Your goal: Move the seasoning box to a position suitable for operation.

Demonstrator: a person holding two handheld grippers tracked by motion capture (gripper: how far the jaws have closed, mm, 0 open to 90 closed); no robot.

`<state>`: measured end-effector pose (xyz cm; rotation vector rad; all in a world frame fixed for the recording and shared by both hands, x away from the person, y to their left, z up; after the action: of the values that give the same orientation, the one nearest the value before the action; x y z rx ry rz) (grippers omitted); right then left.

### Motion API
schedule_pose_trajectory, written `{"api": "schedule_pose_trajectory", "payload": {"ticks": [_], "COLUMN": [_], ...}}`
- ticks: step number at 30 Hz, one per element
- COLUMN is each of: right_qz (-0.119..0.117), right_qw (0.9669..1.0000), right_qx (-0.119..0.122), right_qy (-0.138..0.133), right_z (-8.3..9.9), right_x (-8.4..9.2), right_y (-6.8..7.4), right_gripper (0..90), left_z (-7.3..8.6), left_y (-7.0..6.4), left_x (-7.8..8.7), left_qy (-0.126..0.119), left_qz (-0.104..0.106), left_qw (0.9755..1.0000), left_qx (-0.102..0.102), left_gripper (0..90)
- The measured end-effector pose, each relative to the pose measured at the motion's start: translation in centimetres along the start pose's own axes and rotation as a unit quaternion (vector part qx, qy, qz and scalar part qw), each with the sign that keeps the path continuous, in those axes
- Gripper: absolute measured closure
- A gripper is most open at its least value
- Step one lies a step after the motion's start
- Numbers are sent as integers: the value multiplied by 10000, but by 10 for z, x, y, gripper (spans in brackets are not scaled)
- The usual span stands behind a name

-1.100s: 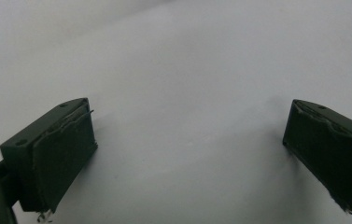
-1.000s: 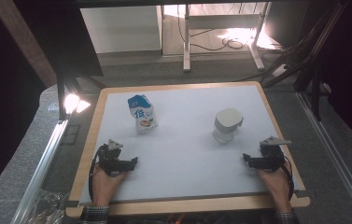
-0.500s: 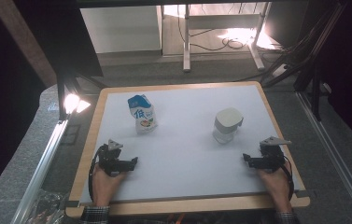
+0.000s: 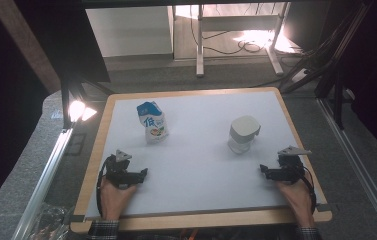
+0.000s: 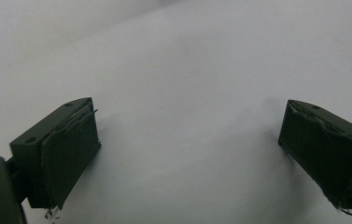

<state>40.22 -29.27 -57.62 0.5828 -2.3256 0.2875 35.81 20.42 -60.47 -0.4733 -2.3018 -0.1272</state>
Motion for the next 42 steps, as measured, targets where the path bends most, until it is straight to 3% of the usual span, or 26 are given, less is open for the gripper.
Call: {"api": "schedule_pose_trajectory", "payload": {"ticks": [10, 13, 18, 23, 27, 42], "right_qz": [-72, -118, -268, -257, -262, -357], "right_qw": [9998, 9999, 9993, 9993, 9996, 9984], "right_qx": [103, 43, -278, -244, -9, -67], "right_qy": [128, 104, 3, -123, -136, -430], "right_z": [-3, -5, -14, -25, -31, -54], "right_x": [1, 3, 5, 6, 5, -8], "right_y": [3, 1, -5, -9, -10, -20], "right_gripper": [165, 170, 169, 173, 249, 433], "left_z": [0, 0, 0, 0, 0, 0], "left_y": [0, 0, 0, 0, 0, 0], "left_x": [0, 0, 0, 0, 0, 0], "left_qy": [10, 9, 7, 7, 6, -2], "left_qz": [18, 19, 19, 18, 18, 20], "left_qw": [10000, 10000, 10000, 10000, 10000, 10000], "left_qx": [17, 18, 18, 19, 20, 21], "left_gripper": [47, 47, 47, 47, 47, 47]}}
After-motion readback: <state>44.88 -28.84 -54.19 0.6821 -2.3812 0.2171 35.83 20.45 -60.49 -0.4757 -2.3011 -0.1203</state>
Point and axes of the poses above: each handheld gripper's, and its own axes: x roughly backward along the jaws, z roughly out of its underside, y roughly to its left, the point moved 7 cm from there along -x, roughly forward along the jaws
